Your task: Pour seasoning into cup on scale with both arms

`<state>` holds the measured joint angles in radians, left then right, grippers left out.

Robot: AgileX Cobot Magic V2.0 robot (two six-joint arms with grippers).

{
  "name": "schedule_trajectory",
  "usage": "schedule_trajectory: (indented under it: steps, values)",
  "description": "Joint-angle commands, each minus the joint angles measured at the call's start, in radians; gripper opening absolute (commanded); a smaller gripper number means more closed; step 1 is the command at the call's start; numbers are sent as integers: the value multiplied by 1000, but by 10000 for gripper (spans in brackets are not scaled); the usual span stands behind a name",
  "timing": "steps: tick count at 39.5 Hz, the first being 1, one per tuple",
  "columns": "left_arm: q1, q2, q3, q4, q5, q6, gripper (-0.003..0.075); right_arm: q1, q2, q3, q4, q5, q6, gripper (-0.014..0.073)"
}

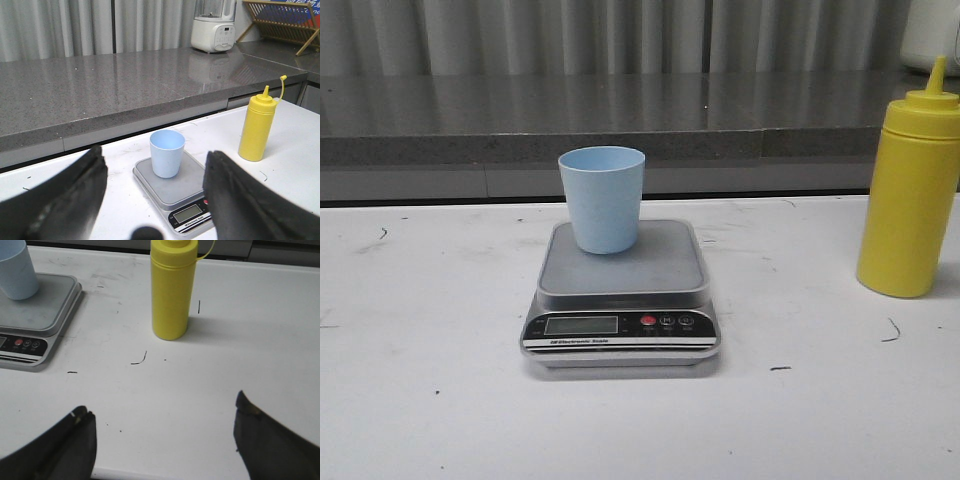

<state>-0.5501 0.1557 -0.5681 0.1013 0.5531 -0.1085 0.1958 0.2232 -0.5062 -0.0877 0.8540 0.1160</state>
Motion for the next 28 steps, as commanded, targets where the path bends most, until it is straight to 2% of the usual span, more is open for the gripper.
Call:
schedule_trajectory:
  steps: [1, 28]
  values:
    - [-7, 21, -26, -5, -81, -9, 421, 0, 10, -33, -43, -72, -9, 579]
    - [-7, 21, -26, -5, -81, -9, 421, 0, 10, -33, -52, -113, -9, 579]
